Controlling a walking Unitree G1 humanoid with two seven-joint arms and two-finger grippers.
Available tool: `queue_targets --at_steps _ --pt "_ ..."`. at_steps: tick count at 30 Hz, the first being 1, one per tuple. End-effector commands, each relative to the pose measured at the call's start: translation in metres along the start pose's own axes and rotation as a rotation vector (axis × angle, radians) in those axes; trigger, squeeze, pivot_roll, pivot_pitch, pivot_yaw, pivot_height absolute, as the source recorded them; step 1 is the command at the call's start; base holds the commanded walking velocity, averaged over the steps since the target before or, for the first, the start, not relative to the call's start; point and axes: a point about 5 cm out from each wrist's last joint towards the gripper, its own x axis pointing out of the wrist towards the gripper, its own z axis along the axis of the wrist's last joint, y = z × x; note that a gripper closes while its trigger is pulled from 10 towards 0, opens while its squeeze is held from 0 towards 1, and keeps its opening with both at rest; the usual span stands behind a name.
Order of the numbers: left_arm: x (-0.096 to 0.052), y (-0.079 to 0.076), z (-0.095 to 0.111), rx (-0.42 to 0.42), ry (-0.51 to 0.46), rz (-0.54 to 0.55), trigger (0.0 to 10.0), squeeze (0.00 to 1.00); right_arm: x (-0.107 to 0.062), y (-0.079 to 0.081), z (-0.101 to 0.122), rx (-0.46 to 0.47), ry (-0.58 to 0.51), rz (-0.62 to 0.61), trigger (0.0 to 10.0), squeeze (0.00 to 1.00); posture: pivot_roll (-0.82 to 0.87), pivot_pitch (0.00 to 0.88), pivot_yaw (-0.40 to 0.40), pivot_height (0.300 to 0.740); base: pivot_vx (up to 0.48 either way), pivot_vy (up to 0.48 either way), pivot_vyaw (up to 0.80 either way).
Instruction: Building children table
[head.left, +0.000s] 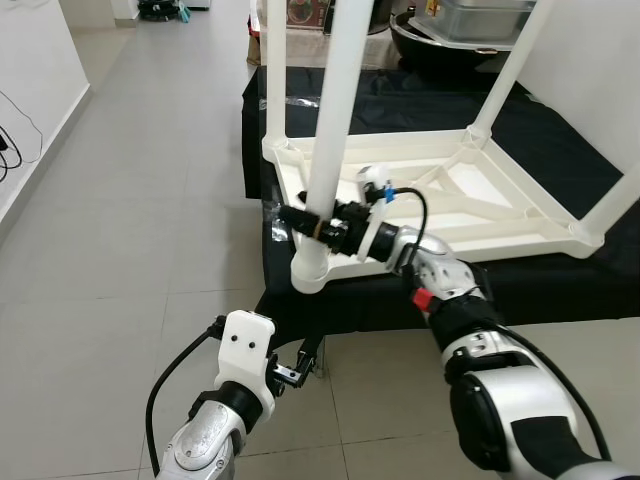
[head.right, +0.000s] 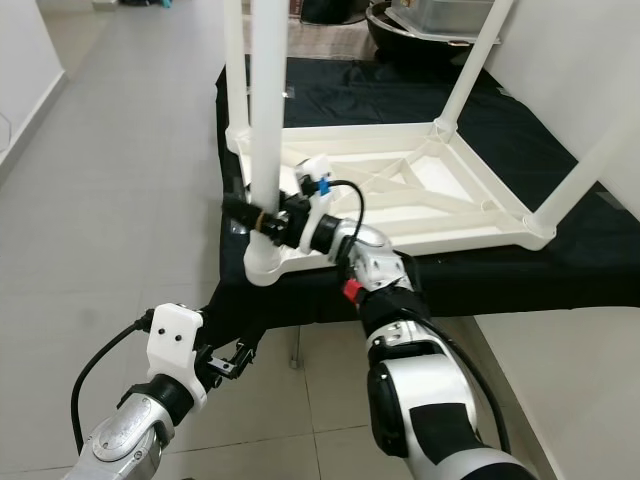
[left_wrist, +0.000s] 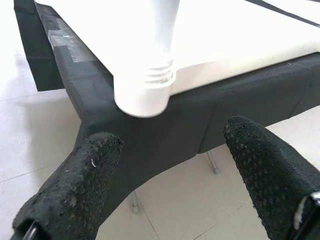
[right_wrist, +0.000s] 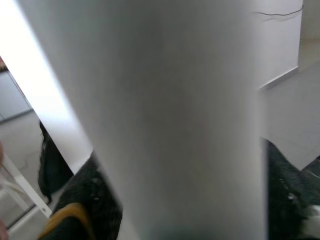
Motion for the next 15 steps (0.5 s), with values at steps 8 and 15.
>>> queue_targets --at_steps 8,15 --pt "0.0 -0.002 -0.006 -0.013 0.029 -0.001 10.0 0.0 -0.008 -0.04 0.014 -0.149 -0.025 -0.755 0.0 0.0 0.09 0.102 -0.112 0.74 0.0 0.0 0.0" --pt "0.0 -0.002 -0.006 -0.013 0.03 -0.003 10.0 0.0 -0.038 -0.055 0.014 -0.195 -0.012 -1.131 0.0 0.0 0.08 0.099 -0.108 0.74 0.0 0.0 0.0"
